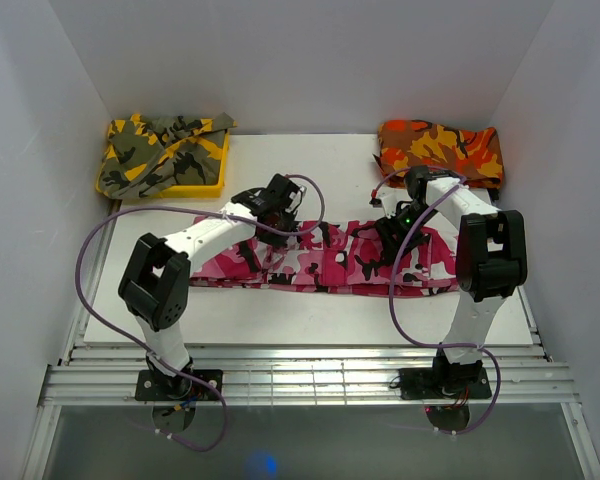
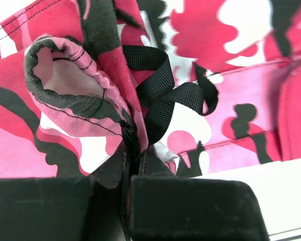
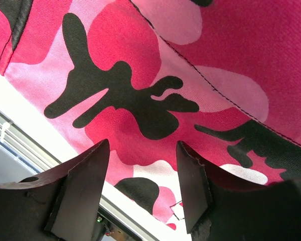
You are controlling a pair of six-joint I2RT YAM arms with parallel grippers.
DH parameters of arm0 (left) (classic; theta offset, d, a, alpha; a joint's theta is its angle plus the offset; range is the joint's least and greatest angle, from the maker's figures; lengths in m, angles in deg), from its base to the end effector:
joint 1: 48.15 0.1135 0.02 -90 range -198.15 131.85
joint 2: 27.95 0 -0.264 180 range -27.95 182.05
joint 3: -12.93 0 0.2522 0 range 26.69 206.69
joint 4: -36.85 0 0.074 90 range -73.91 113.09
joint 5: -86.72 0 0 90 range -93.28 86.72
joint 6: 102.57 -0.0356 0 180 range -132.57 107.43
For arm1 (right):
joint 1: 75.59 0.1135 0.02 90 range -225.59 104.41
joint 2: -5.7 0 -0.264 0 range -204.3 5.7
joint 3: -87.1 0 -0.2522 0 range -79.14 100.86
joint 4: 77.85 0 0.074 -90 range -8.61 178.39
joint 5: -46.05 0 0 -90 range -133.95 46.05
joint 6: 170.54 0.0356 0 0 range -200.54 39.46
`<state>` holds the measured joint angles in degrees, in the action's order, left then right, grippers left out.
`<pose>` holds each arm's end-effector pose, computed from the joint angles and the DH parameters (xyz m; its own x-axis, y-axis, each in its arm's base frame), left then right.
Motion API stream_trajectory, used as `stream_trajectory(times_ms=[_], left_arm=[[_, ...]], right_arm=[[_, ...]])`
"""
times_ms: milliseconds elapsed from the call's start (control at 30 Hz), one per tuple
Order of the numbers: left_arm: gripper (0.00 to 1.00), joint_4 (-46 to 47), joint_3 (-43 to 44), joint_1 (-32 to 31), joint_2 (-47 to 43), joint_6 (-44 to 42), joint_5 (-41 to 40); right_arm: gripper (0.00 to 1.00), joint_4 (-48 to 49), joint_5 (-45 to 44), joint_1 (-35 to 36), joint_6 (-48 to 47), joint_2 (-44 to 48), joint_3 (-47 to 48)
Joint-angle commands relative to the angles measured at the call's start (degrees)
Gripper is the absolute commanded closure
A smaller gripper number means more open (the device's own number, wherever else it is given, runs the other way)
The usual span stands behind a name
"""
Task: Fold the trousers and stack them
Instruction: Fold the trousers
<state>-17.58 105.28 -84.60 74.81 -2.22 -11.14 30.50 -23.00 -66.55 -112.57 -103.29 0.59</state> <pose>0.3028 -0.2176 0.2265 -0.8135 0.3796 -0.4405 0.4022 0.9144 0.0454 0.3479 0.0682 0.1886 -0.7491 -0.6207 -0.2316 -0.6624 0.6963 0.2764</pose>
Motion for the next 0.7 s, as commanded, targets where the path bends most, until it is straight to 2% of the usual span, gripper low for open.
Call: stream_trajectory(times_ms=[0,100,200,300,333,433,467,567,633,667], left_arm=[[1.00,0.9,-0.2,-1.6,-1.8,-1.6,3.9],[1.00,1.8,-0.3,-2.9,0.2,-0.9,4.3],[0.81,2.1,0.1,-2.9,3.7,-0.2,4.9],[0.72,3.3,0.2,-2.9,5.7,0.3,7.2],[0.52,4.0,0.4,-2.9,5.8,0.5,8.4],[0.17,3.6,2.4,-2.9,4.7,0.6,9.7],[0.12,3.6,2.6,-2.8,3.8,0.2,9.4],[0.06,3.5,4.2,0.0,-0.2,-1.9,12.4],[0.03,1.7,5.4,6.0,-4.7,-2.5,16.4],[0.02,0.9,5.3,8.8,-6.2,-2.6,22.9]], right_arm=[[0.39,0.6,0.5,0.2,-0.2,1.2,-0.1],[0.39,0.6,0.1,0.2,-0.3,1.4,-0.1],[0.39,0.3,-0.1,0.2,-0.6,1.6,-0.2],[0.40,0.2,-0.3,0.2,-0.7,1.9,-0.4],[0.39,0.2,-0.3,0.2,-0.6,1.9,-0.4],[0.37,0.2,-0.1,0.2,-0.4,2.1,-0.4],[0.37,0.1,-0.1,0.2,-0.3,2.2,-0.3],[0.36,-0.6,0.2,-0.1,-0.1,3.3,0.8],[0.34,-1.5,1.2,-0.9,-0.3,4.7,1.5],[0.34,-1.9,1.5,-1.3,-0.4,5.0,1.7]])
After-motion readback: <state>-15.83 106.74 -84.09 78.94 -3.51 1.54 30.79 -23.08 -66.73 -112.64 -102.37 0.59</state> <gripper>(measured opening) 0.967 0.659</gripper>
